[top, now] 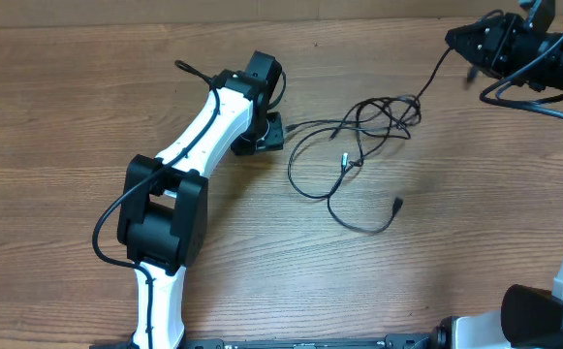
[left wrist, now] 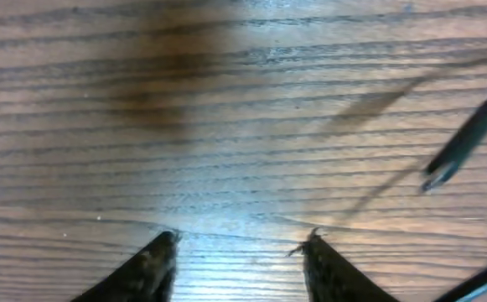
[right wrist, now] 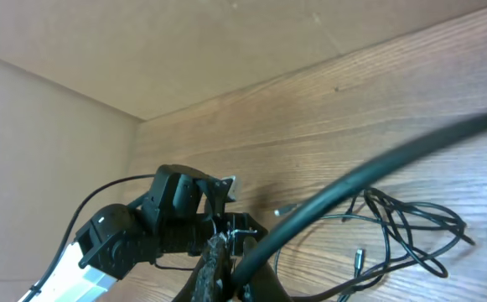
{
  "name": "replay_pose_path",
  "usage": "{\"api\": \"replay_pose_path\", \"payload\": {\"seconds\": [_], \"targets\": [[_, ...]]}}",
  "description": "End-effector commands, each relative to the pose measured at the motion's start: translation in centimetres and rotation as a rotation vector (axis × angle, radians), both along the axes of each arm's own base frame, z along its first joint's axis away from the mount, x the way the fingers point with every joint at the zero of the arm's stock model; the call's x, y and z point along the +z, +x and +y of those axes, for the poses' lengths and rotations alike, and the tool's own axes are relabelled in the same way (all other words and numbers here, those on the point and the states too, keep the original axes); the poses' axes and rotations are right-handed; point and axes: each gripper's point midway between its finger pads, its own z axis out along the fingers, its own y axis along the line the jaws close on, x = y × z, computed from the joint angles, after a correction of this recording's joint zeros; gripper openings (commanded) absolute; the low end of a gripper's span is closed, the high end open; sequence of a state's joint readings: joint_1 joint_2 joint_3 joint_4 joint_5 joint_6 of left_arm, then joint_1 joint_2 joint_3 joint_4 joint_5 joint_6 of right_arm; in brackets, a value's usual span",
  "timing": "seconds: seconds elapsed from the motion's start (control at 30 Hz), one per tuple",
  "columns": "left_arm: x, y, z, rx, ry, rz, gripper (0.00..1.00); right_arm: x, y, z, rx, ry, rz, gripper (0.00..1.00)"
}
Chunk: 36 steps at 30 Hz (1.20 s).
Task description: Untangle cables
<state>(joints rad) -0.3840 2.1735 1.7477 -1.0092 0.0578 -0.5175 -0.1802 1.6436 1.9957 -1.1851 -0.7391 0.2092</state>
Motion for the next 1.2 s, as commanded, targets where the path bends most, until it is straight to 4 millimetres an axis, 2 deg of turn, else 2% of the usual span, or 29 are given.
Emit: {"api": "replay_pose_path", "payload": {"seconds": [0.0, 0.1, 0.13, 0.3, 0.43, 0.57, 0.67, 0.77, 0.93, 1.03, 1.1, 1.13, 1.17], "targets": [[-0.7, -0.2, 0.9, 0.020, 0.038, 0.008, 0.61, 0.9, -0.5, 0.6, 0.005, -0.018, -0.020, 0.04], [-0.7, -0.3, 0.7, 0.019, 0.026, 0.014, 0.95, 0.8, -0.8, 2.1, 0.043, -0.017, -0.015, 0.04], [-0.6, -0.3, 0.4, 0.017, 0.010, 0.019, 1.00, 0.8, -0.9, 2.9, 0.063, -0.017, -0.018, 0.04], [-0.4, -0.9, -1.6, 0.004, -0.107, 0.056, 1.00, 0.8, -1.5, 7.0, 0.154, -0.041, -0.033, 0.04], [-0.3, -1.0, -2.1, 0.000, -0.137, 0.063, 1.00, -1.0, -2.0, 7.7, 0.119, -0.142, 0.026, 0.04], [-0.3, -0.7, -1.4, 0.015, -0.131, 0.062, 1.00, -3.6, -4.0, 7.9, 0.116, -0.208, 0.153, 0.04], [-0.3, 0.1, 0.2, 0.051, -0.124, 0.050, 1.00, -5.8, -5.8, 8.7, 0.153, -0.237, 0.253, 0.04], [-0.1, 1.3, 2.9, 0.137, -0.145, 0.051, 1.00, -8.3, -7.6, 10.0, 0.206, -0.262, 0.345, 0.04], [0.9, 2.4, 5.8, 0.274, -0.339, 0.100, 1.00, -12.9, -9.5, 13.8, 0.334, -0.300, 0.408, 0.04], [1.2, 2.7, 7.4, 0.318, -0.378, 0.111, 1.00, -15.3, -10.6, 16.0, 0.420, -0.329, 0.406, 0.04], [1.1, 2.6, 8.1, 0.336, -0.376, 0.118, 1.00, -16.4, -11.5, 17.0, 0.480, -0.353, 0.395, 0.08], [1.1, 2.6, 8.2, 0.338, -0.376, 0.120, 1.00, -16.7, -11.7, 17.2, 0.496, -0.364, 0.390, 0.14], [1.1, 2.6, 8.2, 0.335, -0.376, 0.118, 1.00, -16.9, -11.6, 17.0, 0.491, -0.393, 0.384, 0.30]]}}
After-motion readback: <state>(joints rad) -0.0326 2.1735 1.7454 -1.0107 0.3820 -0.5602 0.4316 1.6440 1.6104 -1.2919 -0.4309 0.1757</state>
